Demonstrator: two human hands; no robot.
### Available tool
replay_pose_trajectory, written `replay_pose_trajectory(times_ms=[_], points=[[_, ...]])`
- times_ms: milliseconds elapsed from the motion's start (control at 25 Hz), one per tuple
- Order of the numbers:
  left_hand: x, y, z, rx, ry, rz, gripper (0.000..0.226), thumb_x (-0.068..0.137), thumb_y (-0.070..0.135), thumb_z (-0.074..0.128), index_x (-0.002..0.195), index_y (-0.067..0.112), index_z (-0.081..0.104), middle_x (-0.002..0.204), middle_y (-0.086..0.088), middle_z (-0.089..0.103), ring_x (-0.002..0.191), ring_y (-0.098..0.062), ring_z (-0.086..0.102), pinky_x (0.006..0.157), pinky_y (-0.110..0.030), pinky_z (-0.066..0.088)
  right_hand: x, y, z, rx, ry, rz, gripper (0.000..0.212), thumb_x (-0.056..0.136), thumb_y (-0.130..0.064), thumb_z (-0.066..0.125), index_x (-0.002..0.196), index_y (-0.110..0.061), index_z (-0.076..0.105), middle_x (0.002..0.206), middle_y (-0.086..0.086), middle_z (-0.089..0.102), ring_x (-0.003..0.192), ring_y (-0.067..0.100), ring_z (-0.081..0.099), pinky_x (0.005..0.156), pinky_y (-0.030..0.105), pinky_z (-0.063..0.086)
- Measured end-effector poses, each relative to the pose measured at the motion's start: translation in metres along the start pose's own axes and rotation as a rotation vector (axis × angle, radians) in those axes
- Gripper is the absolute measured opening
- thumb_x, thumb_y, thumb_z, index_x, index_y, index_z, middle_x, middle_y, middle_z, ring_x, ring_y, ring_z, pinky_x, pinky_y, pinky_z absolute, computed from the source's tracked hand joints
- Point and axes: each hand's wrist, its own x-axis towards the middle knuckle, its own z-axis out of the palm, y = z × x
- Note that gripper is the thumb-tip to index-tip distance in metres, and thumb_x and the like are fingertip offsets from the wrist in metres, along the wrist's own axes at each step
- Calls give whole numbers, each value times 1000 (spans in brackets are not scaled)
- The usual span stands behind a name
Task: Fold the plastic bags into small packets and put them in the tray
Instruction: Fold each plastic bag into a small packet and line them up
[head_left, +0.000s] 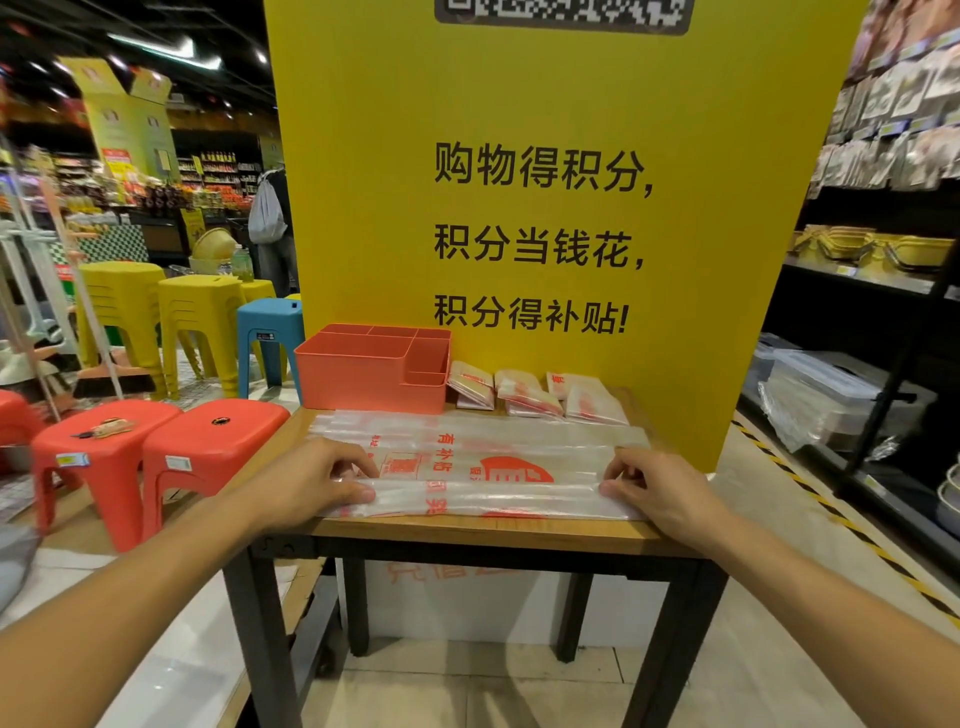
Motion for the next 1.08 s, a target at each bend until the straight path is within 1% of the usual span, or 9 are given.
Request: replay_pose_trajectory(times_ms=[120, 240, 360, 480, 600, 760, 840, 1000, 1080], points=[[-4, -3, 3, -77, 3, 15, 25, 93, 45, 72, 119, 46, 69, 111, 20, 64, 98, 3, 56, 76, -12, 41, 0, 1, 1, -112, 57, -14, 13, 93, -48, 69, 102, -39, 68, 109, -20, 63, 105, 8, 60, 87, 26, 52], [-6, -4, 9, -69, 6, 49, 29, 95, 42, 71, 121, 54, 65, 113, 24, 57, 100, 5, 52, 81, -14, 39, -7, -24, 7, -213, 154, -135, 34, 102, -48, 54, 134, -38, 61, 145, -16, 54, 137, 11, 47, 114, 36, 40], [-6, -5, 10, -12, -15, 28, 30, 97, 42, 68, 118, 61, 59, 108, 18, 55, 100, 0, 53, 87, -26, 47, -20, -81, 31, -199, -65, -338, 67, 104, -66, 25, 161, -32, 30, 168, -12, 25, 156, 9, 20, 129, 37, 17], [-5, 10, 16, 77, -18, 80, 34, 104, 40, 57, 136, 49, 58, 136, 19, 55, 127, -4, 48, 108, -26, 41, -23, -118, 59, -223, -193, -385, 79, 100, -69, 9, 165, -25, 19, 172, -4, 14, 158, 11, 8, 130, 35, 8], [-5, 44, 38, 94, -35, 200, 51, 108, 50, 37, 156, 34, 43, 163, 17, 35, 152, -4, 27, 124, -26, 19, -19, -125, 71, -207, -181, -380, 76, 102, -63, 7, 165, -21, 19, 172, -1, 14, 159, 12, 8, 130, 33, 6], [-12, 55, 64, 249, -98, 254, 68, 104, 59, 11, 165, 29, 11, 171, 12, 6, 157, -3, -2, 129, -28, -2, -17, -120, 75, -239, -168, -395, 70, 107, -60, 15, 165, -20, 14, 172, -1, 10, 159, 11, 5, 127, 28, -1], [-17, 45, 65, 279, -91, 251, 69, 104, 62, 8, 165, 30, 2, 171, 13, -3, 157, -2, -10, 128, -29, -7, -20, -116, 71, -257, -181, -367, 73, 106, -64, 15, 166, -23, 10, 172, -3, 6, 159, 10, 2, 125, 26, -4], [-32, 11, 52, 287, -48, 169, 73, 100, 70, -1, 164, 35, 0, 168, 18, -5, 155, 3, -8, 126, -26, -7, -35, -83, 53, -272, -161, -277, 77, 100, -70, 11, 165, -29, 4, 170, -12, -2, 157, 4, -3, 126, 25, -3], [-41, -6, 47, 316, 3, 132, 77, 96, 71, -2, 164, 35, 9, 167, 17, 3, 154, 2, 0, 125, -23, 0, -45, -57, 44, -290, -128, -205, 78, 98, -72, 10, 165, -32, 3, 168, -16, -4, 154, -1, -5, 123, 21, -4]])
